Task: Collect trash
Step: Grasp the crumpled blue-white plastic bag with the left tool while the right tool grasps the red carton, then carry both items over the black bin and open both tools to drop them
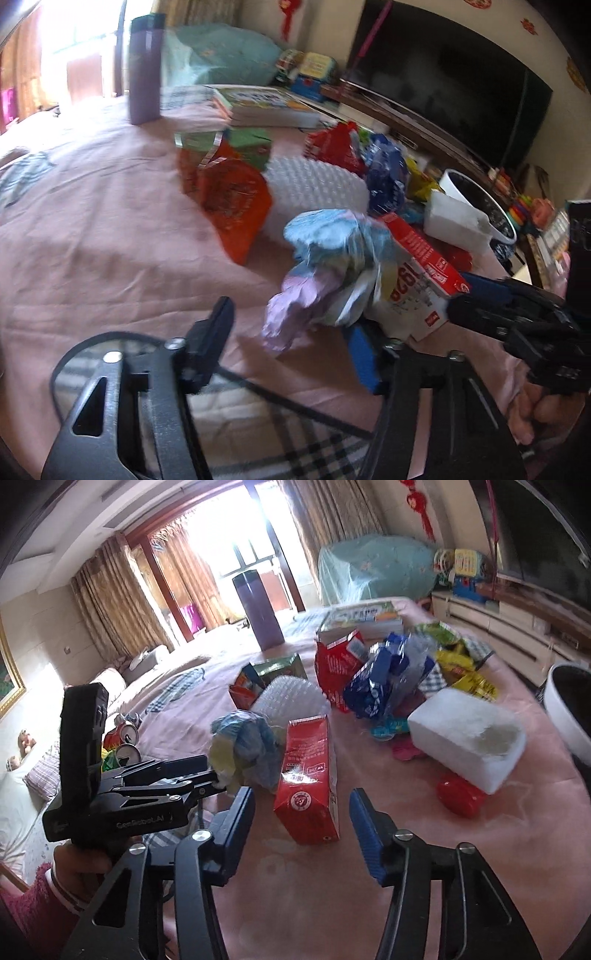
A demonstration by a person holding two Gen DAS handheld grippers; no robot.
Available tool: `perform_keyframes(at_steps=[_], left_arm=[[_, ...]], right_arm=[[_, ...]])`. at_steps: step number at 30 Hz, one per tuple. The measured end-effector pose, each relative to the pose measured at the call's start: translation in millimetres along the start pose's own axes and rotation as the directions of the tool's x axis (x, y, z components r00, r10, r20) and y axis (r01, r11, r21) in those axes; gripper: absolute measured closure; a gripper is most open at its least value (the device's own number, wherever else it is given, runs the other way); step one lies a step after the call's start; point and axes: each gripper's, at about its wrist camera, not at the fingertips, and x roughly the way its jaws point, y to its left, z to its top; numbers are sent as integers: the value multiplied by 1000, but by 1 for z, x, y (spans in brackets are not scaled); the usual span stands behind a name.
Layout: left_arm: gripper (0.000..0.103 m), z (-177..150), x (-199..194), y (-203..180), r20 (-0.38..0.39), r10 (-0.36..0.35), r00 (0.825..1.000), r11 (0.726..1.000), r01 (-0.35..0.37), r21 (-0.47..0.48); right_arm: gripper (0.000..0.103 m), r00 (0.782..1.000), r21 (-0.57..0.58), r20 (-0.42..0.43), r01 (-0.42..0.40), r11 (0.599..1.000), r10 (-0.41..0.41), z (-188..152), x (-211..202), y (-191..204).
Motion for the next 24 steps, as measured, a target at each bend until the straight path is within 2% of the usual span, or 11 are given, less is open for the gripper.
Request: perform_keyframes(at_steps=[1,2,4,16,24], left_arm=[[65,1,2,-1,-8,-15,1000,1000,15,4],[72,1,4,-3,-14,-31,999,999,32,10],[87,2,4,-6,-15,-44,999,999,44,16],[91,-3,-38,-26,90,-56,994,998,56,-3],[91,10,-47,-74,130,-109,986,993,103,51]], right_arm=[[60,1000,4,-10,-1,1000,1,0,3,-1],[67,1000,8,-17,-4,1000,4,-1,5,-3],[67,1000,22,-25,-17,1000,17,-2,7,-6],[69,998,-17,65,-7,1000,8,-8,-38,-4],[69,989,47,148,21,999,-28,-9,-82,-27]])
